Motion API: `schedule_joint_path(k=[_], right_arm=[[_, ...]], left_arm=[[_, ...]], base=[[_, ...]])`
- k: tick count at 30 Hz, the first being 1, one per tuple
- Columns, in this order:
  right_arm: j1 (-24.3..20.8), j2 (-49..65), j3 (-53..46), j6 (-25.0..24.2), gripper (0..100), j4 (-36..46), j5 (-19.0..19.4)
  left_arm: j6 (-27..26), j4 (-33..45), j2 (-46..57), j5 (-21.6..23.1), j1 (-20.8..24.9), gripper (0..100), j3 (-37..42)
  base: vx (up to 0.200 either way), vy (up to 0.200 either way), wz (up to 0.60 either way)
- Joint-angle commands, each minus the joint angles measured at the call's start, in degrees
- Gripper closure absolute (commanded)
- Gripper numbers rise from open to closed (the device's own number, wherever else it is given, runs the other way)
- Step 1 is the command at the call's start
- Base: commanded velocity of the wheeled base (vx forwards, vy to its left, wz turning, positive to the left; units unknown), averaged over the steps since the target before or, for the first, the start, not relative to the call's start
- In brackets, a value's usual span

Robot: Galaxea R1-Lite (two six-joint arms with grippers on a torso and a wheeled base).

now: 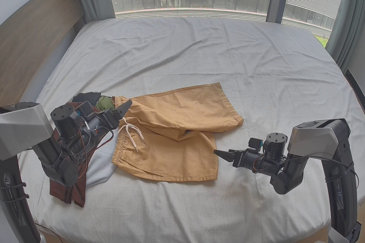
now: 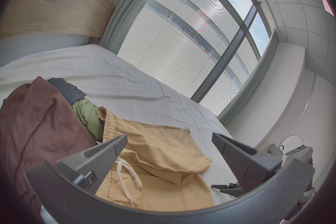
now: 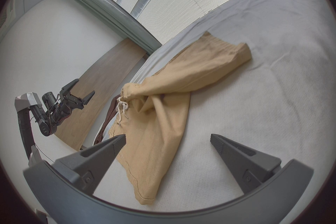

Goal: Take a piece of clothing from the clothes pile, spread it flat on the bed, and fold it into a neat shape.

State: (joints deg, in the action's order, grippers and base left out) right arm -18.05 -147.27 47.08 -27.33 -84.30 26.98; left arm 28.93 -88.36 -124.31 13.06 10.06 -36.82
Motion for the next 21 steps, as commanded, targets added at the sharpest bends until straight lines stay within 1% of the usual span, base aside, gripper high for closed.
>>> schedule_joint_path(k=[1,10,19,20,21], right_arm=[[-1.5,-1.6,1.2,0.0,0,1.2,-0.1],[-3.1,-2.9,3.2,-0.1,0,2.3,-0.3],[-3.7,-3.4,4.1,-0.1,0,2.3,-0.5],[-3.7,-3.4,4.1,-0.1,100,2.3,-0.5],[-3.7,-3.4,4.1,-0.1,100,2.3,-0.5]], left_arm=[[0.1,-0.1,-0.1,0.0,0.0,0,0.3],[-0.3,-0.1,-2.3,0.0,0.3,0,0.1],[-0.4,-0.1,-2.3,0.0,0.7,0,0.3],[-0.4,-0.1,-2.3,0.0,0.8,0,0.3],[-0.4,-0.1,-2.3,0.0,0.9,0,0.3]], base=[[0.000,0.000,0.00],[0.000,0.000,0.00],[0.000,0.000,0.00],[0.000,0.000,0.00],[0.000,0.000,0.00]])
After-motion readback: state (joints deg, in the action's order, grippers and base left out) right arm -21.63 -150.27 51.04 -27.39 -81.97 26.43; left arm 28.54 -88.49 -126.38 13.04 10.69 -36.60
